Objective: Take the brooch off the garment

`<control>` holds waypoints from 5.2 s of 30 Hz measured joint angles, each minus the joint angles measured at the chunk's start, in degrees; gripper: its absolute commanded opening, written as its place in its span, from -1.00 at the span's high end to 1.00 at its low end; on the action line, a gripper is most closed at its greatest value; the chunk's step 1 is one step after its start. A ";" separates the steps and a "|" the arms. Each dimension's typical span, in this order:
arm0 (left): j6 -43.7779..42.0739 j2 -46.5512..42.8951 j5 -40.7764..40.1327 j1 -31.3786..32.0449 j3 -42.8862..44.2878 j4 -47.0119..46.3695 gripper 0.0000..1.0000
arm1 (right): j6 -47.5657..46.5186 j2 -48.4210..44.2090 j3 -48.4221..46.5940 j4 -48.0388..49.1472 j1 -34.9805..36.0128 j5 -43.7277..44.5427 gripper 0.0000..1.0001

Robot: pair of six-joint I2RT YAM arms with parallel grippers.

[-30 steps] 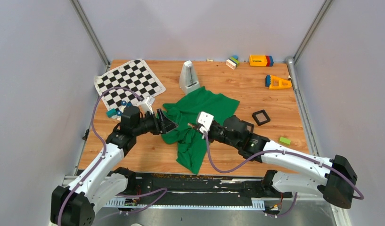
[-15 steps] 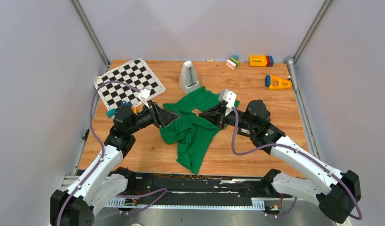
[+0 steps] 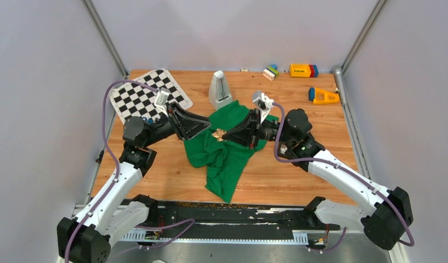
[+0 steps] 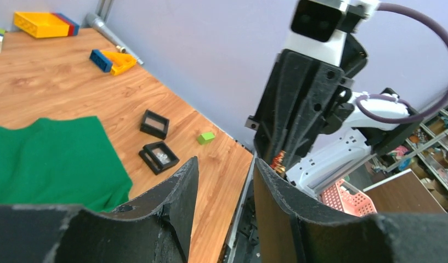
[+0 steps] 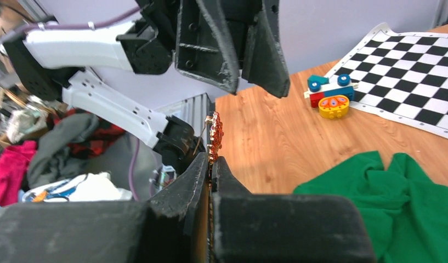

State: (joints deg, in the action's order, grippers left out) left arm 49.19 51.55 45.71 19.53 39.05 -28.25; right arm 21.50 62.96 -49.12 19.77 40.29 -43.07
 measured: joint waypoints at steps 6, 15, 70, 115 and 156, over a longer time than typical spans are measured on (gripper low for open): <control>2.14 -1.31 0.83 0.00 -0.13 -2.51 0.01 | 7.45 2.25 0.02 5.66 -0.68 0.44 1.00; 4.94 -1.25 2.54 0.00 -2.27 -4.37 0.12 | 12.92 4.26 0.04 9.90 -1.55 0.55 1.00; 0.09 -3.98 -1.60 1.07 -3.56 13.44 1.00 | 10.75 7.67 1.36 0.11 3.54 13.57 0.17; 10.58 -2.40 -2.36 1.25 -8.37 2.75 1.00 | 10.95 9.22 -0.13 -0.68 4.22 14.14 0.44; -16.09 50.84 -30.03 3.58 17.99 36.52 1.00 | 20.57 -5.73 11.61 -46.47 -34.71 55.17 -0.09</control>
State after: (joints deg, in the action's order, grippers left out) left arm 33.10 102.39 15.68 23.11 57.04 8.27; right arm 42.06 57.23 -37.52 -26.70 5.58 12.10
